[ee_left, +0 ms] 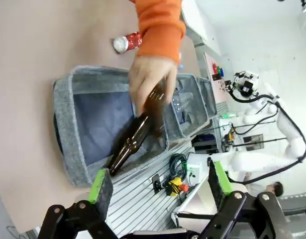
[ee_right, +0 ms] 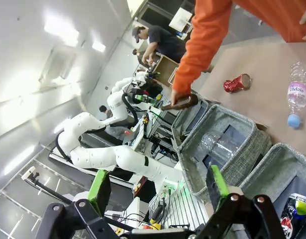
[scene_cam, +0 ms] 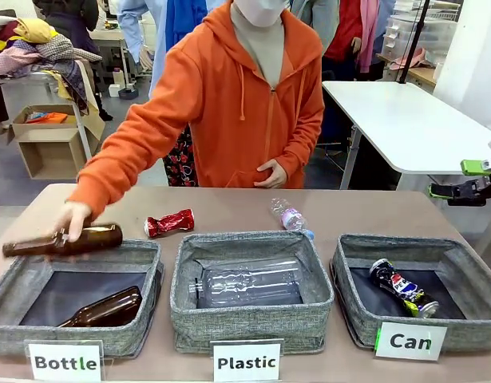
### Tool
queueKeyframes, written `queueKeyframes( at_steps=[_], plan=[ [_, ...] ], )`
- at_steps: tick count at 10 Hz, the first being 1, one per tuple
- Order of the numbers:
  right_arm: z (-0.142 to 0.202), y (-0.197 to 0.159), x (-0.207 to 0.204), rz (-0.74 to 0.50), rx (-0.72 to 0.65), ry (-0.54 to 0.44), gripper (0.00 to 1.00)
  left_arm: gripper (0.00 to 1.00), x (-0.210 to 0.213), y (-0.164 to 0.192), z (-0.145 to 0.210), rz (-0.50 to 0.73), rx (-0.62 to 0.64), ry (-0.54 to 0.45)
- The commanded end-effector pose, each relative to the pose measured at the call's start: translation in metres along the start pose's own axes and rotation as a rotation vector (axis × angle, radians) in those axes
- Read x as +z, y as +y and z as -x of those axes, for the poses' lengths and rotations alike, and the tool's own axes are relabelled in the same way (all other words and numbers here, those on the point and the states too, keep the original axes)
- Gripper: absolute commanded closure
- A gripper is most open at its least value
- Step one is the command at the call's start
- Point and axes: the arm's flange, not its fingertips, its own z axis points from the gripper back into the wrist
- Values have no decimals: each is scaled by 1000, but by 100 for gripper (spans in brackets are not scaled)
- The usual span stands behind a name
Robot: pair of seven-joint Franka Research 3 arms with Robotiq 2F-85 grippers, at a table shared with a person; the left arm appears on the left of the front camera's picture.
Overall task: Sort the can waste into the basket.
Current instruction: Pick up the can waste from the table and place it in the right Fabric basket.
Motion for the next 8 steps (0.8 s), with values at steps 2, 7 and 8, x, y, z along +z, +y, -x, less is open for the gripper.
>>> queueKeyframes(
  at_steps=[2, 7, 8],
  plan=[
    [2, 3, 0, -8, 12, 1, 0, 0, -33, -36, -37, -70, -82, 106],
    [2, 3, 0, -8, 12, 1, 0, 0, 15, -6, 4, -17, 6, -15],
    [2, 3, 0, -8, 12, 1, 0, 0, 20, -2, 17, -15, 23, -40]
  ],
)
